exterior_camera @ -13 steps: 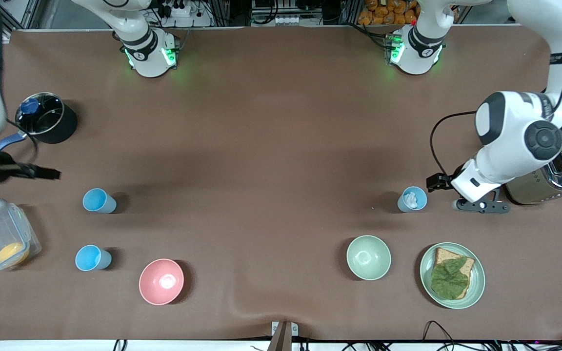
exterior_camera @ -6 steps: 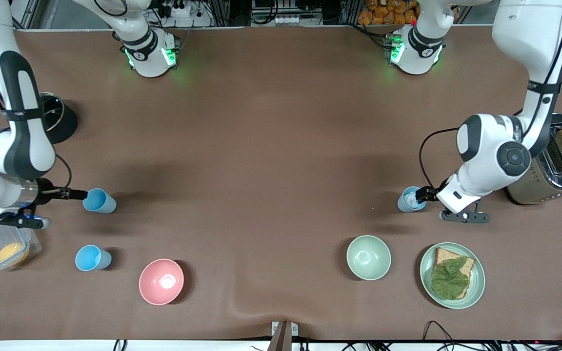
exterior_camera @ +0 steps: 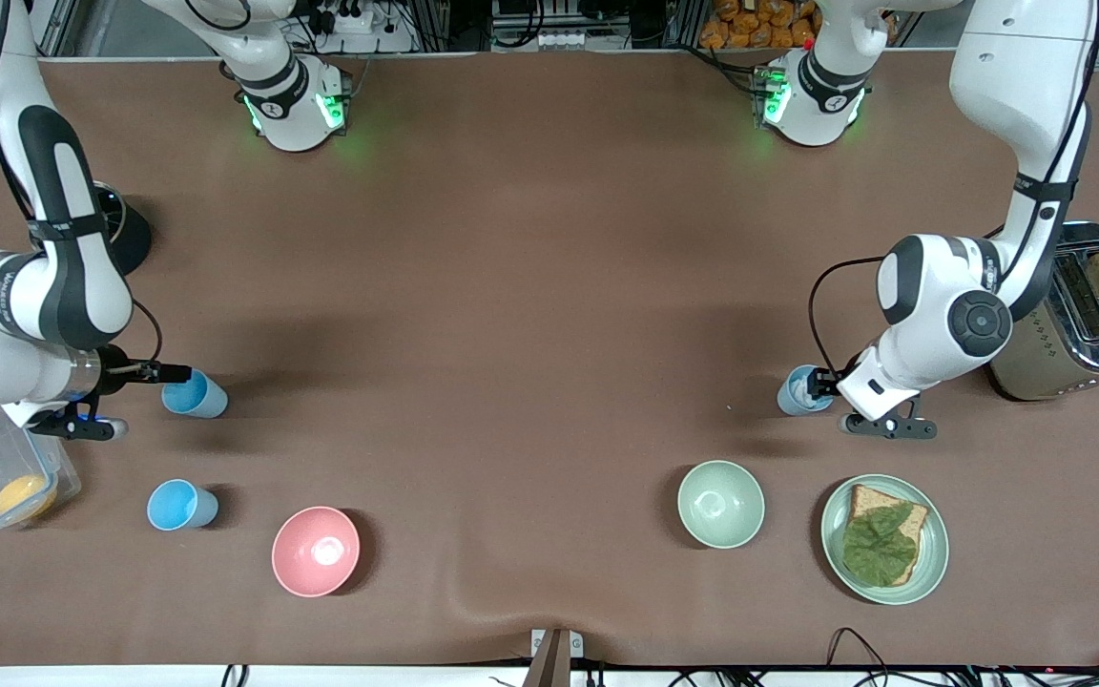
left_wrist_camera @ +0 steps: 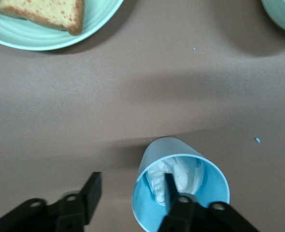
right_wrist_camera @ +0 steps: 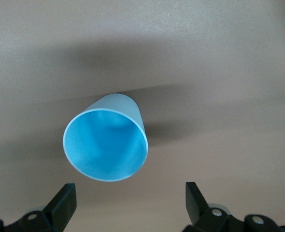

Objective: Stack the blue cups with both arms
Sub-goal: 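Carry the cup with the left gripper toward the table middle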

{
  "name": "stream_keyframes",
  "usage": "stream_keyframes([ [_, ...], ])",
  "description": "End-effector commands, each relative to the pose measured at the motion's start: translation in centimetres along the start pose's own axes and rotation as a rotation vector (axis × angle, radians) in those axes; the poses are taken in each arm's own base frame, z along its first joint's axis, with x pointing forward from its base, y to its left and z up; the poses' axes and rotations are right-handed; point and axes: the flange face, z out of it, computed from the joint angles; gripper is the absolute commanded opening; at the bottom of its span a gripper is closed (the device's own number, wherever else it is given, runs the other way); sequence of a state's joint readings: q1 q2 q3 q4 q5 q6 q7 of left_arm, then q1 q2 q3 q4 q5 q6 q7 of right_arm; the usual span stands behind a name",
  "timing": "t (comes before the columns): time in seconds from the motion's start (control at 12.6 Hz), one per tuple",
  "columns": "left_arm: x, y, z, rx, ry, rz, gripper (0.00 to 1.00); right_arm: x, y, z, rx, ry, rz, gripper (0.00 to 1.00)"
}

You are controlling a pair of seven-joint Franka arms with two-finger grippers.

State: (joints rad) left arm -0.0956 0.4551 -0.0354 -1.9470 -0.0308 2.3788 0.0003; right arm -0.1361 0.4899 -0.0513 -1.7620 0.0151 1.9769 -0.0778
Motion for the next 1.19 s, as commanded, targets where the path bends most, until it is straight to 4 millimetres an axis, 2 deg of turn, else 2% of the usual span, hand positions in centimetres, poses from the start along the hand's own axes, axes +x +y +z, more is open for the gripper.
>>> stream_keyframes([
  [0.0, -0.1, 1.6, 0.5, -0.013, -0.004, 0.01, 0.0, 1.1, 0.1, 3.0, -0.004, 0.009, -0.01, 1.0],
  [0.08, -0.3, 2.8, 0.5, -0.014, -0.009, 0.023, 0.0, 1.4, -0.1, 3.7, -0.004, 0.012, -0.012, 1.0],
  [0.16, -0.2, 4.0, 0.1, -0.02, -0.003, 0.034, 0.0, 1.5, -0.1, 3.9, -0.004, 0.02, -0.012, 0.92],
  [0.24, -0.2, 5.2, -0.4, -0.022, 0.005, 0.029, 0.0, 1.5, 0.0, 4.0, -0.005, 0.017, -0.012, 0.44],
  [0.32, -0.4, 7.2, -0.8, -0.033, 0.004, 0.022, 0.0, 1.5, -0.1, 4.2, -0.005, 0.014, -0.014, 0.11],
  [0.4, -0.7, 9.5, -1.0, -0.048, -0.007, -0.005, 0.0, 1.5, -0.2, 4.3, -0.004, 0.012, -0.015, 0.0],
  [0.55, -1.2, 15.9, -2.0, -0.092, 0.0, -0.08, 0.0, 1.6, -0.1, 4.3, -0.005, 0.02, -0.014, 0.0],
  [0.71, -2.5, 24.4, -1.9, -0.118, -0.008, -0.151, 0.0, 2.0, 0.2, 3.7, -0.007, 0.05, -0.049, 0.0],
  [0.87, -4.7, 32.6, -0.8, -0.122, -0.021, -0.196, 0.0, 2.4, 0.5, 3.1, -0.009, 0.084, -0.073, 0.0],
  [1.11, -7.9, 40.7, 1.3, -0.134, -0.039, -0.215, 0.0, 2.2, -0.3, -0.3, -0.008, 0.097, -0.08, 0.0],
])
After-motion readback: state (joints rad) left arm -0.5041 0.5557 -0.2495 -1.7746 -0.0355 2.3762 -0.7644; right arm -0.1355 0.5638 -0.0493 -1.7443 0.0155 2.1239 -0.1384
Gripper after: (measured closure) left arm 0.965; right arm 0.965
